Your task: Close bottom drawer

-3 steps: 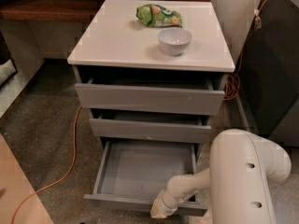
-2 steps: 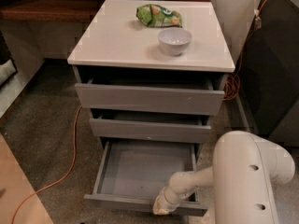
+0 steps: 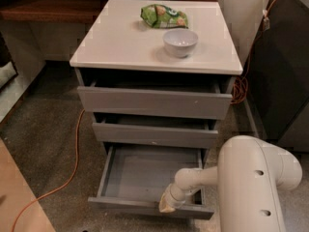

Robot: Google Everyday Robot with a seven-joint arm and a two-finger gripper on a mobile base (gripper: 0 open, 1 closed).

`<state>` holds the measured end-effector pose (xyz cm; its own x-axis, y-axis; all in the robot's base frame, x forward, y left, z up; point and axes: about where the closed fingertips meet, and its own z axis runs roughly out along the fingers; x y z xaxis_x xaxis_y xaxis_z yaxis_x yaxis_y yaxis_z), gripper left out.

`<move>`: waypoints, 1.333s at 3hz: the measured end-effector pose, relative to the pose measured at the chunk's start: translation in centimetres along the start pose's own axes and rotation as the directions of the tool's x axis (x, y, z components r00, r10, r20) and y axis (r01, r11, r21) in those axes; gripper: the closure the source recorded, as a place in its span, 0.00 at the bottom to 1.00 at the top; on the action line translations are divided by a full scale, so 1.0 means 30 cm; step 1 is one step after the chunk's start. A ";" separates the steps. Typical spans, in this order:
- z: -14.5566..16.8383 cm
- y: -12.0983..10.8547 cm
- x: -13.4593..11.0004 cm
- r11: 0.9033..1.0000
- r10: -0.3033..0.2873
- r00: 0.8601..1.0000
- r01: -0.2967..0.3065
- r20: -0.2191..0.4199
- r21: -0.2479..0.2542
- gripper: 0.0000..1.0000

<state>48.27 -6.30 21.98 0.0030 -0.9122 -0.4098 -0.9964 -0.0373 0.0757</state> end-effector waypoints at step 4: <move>0.002 -0.042 -0.013 1.000 -0.004 1.000 0.003 0.031 0.021 1.00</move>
Offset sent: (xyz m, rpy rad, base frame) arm 0.0235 -0.0003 0.0107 0.0568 -0.0432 -0.0307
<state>49.53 -5.87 21.99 0.0040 -0.8990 -0.4379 -0.9980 -0.0315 0.0556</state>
